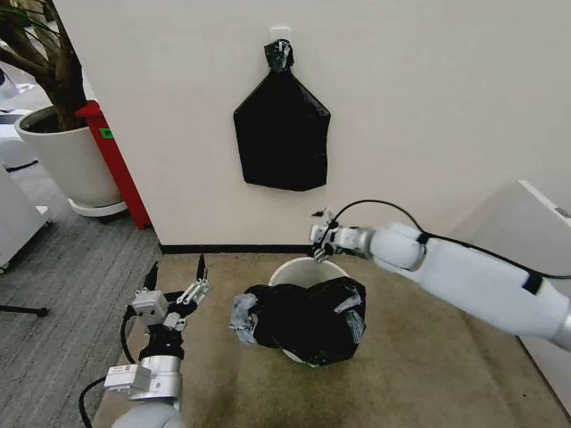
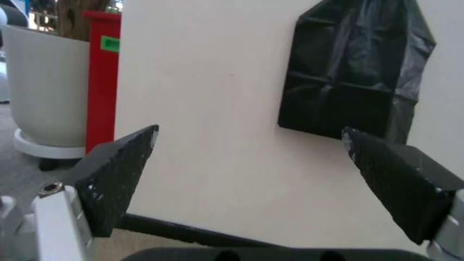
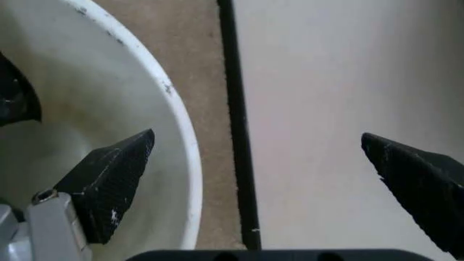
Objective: Place the garbage bag over the trash bin.
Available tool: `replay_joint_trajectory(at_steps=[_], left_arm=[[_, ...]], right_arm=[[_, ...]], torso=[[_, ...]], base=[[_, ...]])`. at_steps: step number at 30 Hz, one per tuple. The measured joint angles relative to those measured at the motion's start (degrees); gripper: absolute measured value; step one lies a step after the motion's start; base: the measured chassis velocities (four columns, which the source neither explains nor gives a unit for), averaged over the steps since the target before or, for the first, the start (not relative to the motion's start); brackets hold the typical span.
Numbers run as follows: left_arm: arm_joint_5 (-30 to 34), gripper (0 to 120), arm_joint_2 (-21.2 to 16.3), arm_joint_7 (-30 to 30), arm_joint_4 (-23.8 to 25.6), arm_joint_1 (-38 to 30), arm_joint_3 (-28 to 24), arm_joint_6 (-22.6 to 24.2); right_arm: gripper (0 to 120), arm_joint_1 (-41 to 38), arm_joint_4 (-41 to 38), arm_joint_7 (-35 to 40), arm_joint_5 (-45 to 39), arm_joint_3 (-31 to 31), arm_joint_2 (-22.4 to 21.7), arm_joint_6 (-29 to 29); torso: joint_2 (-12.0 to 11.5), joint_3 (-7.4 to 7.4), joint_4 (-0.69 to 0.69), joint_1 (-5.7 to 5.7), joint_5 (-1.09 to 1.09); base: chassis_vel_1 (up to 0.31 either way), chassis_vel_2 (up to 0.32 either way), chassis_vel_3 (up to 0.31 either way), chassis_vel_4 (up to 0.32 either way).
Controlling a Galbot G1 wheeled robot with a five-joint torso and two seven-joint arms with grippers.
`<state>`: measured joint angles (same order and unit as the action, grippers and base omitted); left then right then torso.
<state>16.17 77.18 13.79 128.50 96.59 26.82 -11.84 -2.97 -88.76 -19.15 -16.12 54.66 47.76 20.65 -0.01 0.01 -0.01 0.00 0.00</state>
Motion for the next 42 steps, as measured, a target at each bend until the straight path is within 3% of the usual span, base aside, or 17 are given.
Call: replay_joint_trajectory(at_steps=[11,22,32,42], left_arm=[[2.07,100,-2.51,1.37,-1.69,-0.44,1.40,2.36],[0.29,100,-1.31,1.29,-3.24,-0.18,-0.79,1.50],[0.14,100,-1.29,1.17,-3.78,-0.95,-1.29,1.39],[0.12,100,-1.18,1.19,-3.83,-1.26,-1.33,1.21]], right_arm=[[100,-5.71,13.51,-8.32,-0.65,9.98,10.07,-4.90],[100,-7.76,19.76,-12.92,0.28,14.17,11.88,-7.61],[72,-9.07,23.37,-13.73,-3.54,17.45,15.25,-7.35],[43,-14.22,23.43,-11.34,-11.87,25.62,17.49,-6.29]], torso=[[0.00,0.00,0.02,0.00,0.00],[0.01,0.00,0.00,0.00,0.00],[0.01,0.00,0.01,0.00,0.00],[0.01,-0.01,0.00,-0.01,-0.01]], base=[[0.000,0.000,0.000,0.000],[0.000,0.000,0.000,0.000],[0.000,0.000,0.000,0.000],[0.000,0.000,0.000,0.000]])
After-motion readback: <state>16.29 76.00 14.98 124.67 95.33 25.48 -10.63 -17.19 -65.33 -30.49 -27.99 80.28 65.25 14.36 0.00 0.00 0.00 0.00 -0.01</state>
